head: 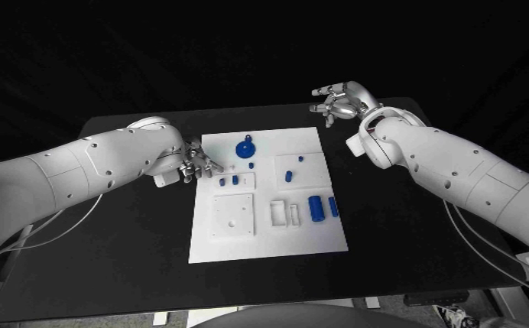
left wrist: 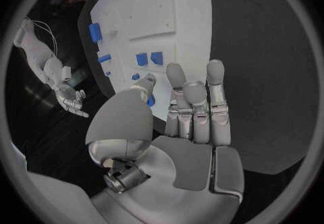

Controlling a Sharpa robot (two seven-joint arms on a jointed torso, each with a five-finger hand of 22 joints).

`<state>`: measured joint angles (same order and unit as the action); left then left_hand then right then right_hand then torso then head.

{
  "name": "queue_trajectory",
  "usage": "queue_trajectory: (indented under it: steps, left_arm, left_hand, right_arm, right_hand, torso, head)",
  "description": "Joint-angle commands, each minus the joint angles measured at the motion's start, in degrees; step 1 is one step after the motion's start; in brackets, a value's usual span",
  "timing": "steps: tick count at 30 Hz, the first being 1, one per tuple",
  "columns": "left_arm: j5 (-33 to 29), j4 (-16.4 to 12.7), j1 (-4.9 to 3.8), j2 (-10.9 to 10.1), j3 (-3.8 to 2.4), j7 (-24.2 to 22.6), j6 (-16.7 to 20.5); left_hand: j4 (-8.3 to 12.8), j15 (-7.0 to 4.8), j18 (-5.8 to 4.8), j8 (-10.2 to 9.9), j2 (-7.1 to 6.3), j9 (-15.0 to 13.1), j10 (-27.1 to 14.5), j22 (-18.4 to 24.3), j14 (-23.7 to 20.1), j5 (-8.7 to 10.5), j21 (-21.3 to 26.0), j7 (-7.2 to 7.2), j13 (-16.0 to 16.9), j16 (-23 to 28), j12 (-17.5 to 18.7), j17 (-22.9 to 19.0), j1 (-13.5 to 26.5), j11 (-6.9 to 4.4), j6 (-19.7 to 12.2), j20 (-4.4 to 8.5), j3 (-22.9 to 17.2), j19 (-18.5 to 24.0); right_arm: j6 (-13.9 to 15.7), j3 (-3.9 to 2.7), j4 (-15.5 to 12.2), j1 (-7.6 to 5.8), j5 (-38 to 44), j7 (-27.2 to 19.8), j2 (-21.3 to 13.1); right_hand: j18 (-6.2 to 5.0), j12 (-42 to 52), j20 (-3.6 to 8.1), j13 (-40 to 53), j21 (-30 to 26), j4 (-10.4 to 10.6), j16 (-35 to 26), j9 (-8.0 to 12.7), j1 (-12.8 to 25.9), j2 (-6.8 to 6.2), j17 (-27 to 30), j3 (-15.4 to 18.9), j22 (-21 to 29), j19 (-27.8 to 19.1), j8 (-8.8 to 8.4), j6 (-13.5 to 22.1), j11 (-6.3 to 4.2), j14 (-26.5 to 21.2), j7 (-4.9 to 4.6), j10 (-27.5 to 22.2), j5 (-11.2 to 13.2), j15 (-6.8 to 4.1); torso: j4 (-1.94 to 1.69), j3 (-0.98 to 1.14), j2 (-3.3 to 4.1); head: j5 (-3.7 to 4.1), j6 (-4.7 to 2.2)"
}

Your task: Assemble the parts on the task board

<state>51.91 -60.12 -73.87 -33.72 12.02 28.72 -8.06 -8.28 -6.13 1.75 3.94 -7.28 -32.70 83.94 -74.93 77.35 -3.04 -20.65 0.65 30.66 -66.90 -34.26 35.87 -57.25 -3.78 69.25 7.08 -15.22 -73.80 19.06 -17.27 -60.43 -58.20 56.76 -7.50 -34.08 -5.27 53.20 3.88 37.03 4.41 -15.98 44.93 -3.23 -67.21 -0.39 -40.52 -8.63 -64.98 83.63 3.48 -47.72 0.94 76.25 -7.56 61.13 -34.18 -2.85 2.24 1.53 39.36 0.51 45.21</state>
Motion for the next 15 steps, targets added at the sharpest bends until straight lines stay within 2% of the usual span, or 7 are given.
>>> queue_trajectory:
  steps: [1,2,3,4,6,12,15]
  left_arm:
    - [-0.5,-1.8,0.0,-1.0,-0.04,-1.6,2.7]
    - [-0.6,-2.4,0.01,-1.3,-0.04,-2.0,3.2]
    - [-0.7,-3.0,0.02,-1.7,-0.03,-2.3,3.6]
    - [-0.8,-3.6,0.02,-2.1,-0.03,-2.5,3.8]
    - [-1.1,-5.0,0.03,-2.9,-0.02,-3.0,4.4]
    - [-1.0,-8.1,0.1,-4.3,0.01,-3.3,5.3]
    - [-0.7,-9.2,0.17,-4.6,0.02,-3.2,5.7]
  left_hand:
    - [2.1,0.01,-0.39,0.0,1.75,0.1,1.2,-1.0,-0.1,0.11,0.3,0.12,-0.1,0.3,0.0,-0.1,0.2,0.47,-0.2,-0.19,0.8,-0.3]
    - [2.6,0.0,-0.38,0.0,2.27,0.1,1.1,-1.0,-0.2,0.09,0.3,0.17,-0.2,0.4,0.0,-0.2,-0.2,0.49,-0.2,-0.18,0.7,-0.3]
    - [4.2,0.09,-0.37,-0.1,3.41,0.4,0.8,-0.9,-0.4,0.02,0.6,0.33,-0.4,0.9,0.4,-0.5,-0.2,0.64,-0.8,-0.22,1.3,-0.2]
    - [5.3,0.11,-0.35,0.0,4.18,2.0,0.9,-0.8,-0.1,0.12,1.0,0.58,-0.7,1.3,0.6,-0.8,0.1,0.7,-1.2,-0.29,2.0,-0.3]
    - [6.0,0.1,-0.4,-0.1,4.43,4.0,0.8,-0.9,-0.2,-0.01,1.3,0.67,-0.7,1.4,0.6,-0.8,0.0,0.75,-1.7,-0.18,2.2,-0.5]
    - [5.6,0.07,-0.36,-0.1,3.98,7.5,0.7,-1.0,0.0,-0.02,1.7,1.1,-0.5,1.3,0.2,-0.7,-0.4,0.79,-2.7,-0.11,1.9,-1.0]
    - [5.7,0.04,-0.37,0.0,4.17,7.8,0.7,-1.0,0.1,-0.04,1.7,1.11,-0.5,1.3,0.1,-0.7,-0.5,0.75,-2.6,-0.08,2.0,-1.1]
  right_arm:
    - [-0.4,-0.03,-0.1,0.07,0.3,-0.4,-0.1]
    - [-0.4,-0.03,-0.1,0.08,0.3,-0.4,-0.1]
    - [-0.4,-0.03,-0.1,0.1,0.3,-0.4,-0.2]
    - [-0.4,-0.03,-0.1,0.11,0.3,-0.4,-0.2]
    - [-0.4,-0.03,-0.1,0.13,0.3,-0.4,-0.3]
    - [-0.4,-0.03,-0.1,0.17,0.3,-0.4,-0.4]
    - [-0.4,-0.03,-0.1,0.18,0.3,-0.4,-0.4]
  right_hand:
    - [-0.31,-0.4,0.09,-0.1,0.1,0.1,-0.4,0.1,0.2,-0.55,0.0,-0.3,-0.1,-0.5,-0.35,0.2,-0.01,-0.1,-0.2,-0.1,-0.2,-0.08]
    - [-0.31,-0.4,0.09,-0.1,0.1,0.1,-0.4,0.1,0.2,-0.55,0.0,-0.3,-0.1,-0.5,-0.35,0.2,-0.01,-0.1,-0.2,-0.1,-0.2,-0.08]
    - [-0.31,-0.4,0.09,-0.1,0.1,0.1,-0.4,0.1,0.2,-0.55,0.0,-0.3,-0.1,-0.5,-0.35,0.2,-0.01,-0.1,-0.2,-0.1,-0.2,-0.08]
    - [-0.31,-0.4,0.09,-0.1,0.1,0.1,-0.4,0.1,0.2,-0.55,0.0,-0.3,-0.1,-0.5,-0.35,0.2,-0.01,-0.1,-0.2,-0.1,-0.2,-0.08]
    - [-0.31,-0.4,0.09,-0.1,0.1,0.1,-0.4,0.1,0.2,-0.55,0.0,-0.3,-0.1,-0.5,-0.35,0.2,-0.01,-0.1,-0.2,-0.1,-0.2,-0.08]
    - [-0.31,-0.4,0.09,-0.1,0.1,0.1,-0.4,0.1,0.2,-0.55,0.0,-0.3,-0.1,-0.5,-0.35,0.2,-0.01,-0.1,-0.2,-0.1,-0.2,-0.08]
    - [-0.31,-0.4,0.09,-0.1,0.1,0.1,-0.4,0.1,0.2,-0.55,0.0,-0.3,-0.1,-0.5,-0.35,0.2,-0.01,-0.1,-0.2,-0.1,-0.2,-0.08]
  torso:
    - [0.02,-0.05,0.01]
    - [0.02,-0.02,0.03]
    - [0.02,-0.02,0.04]
    - [0.0,-0.01,0.04]
    - [0.02,0.0,0.03]
    - [-0.01,-0.02,-0.01]
    - [0.02,-0.04,0.03]
  head:
    - [-0.07,-0.01]
    - [-0.06,-0.03]
    - [-0.01,-0.04]
    - [0.01,0.01]
    - [0.01,0.0]
    - [-0.19,0.06]
    - [-0.25,-0.02]
